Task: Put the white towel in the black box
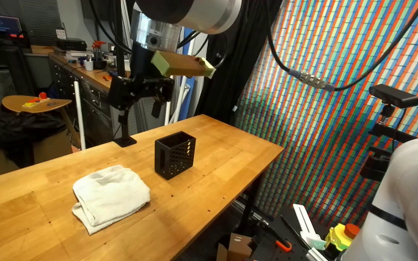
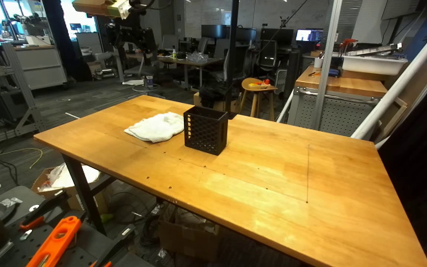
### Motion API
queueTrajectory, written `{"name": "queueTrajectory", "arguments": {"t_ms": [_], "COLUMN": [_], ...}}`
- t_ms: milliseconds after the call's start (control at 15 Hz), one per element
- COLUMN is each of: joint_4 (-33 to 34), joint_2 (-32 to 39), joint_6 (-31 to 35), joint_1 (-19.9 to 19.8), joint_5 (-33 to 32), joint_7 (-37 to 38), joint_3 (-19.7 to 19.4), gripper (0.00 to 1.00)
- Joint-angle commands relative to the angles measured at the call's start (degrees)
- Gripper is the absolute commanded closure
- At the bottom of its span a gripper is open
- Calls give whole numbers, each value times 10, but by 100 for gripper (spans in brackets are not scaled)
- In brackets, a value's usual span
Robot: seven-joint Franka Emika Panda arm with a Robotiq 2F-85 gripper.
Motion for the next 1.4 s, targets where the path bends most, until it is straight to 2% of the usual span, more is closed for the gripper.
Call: {"name": "queueTrajectory", "arguments": {"t_ms": [0,667,1067,1333], "joint_4": [64,208,231,234], "joint_2": [62,239,308,345], "joint_6": [15,23,32,64], "joint_1": [-1,20,30,30], "joint_5": [-17,-42,-30,-35], "joint_7": [18,13,-5,-21], "joint_3": [7,11,13,12], "gripper": [0,0,0,0]}}
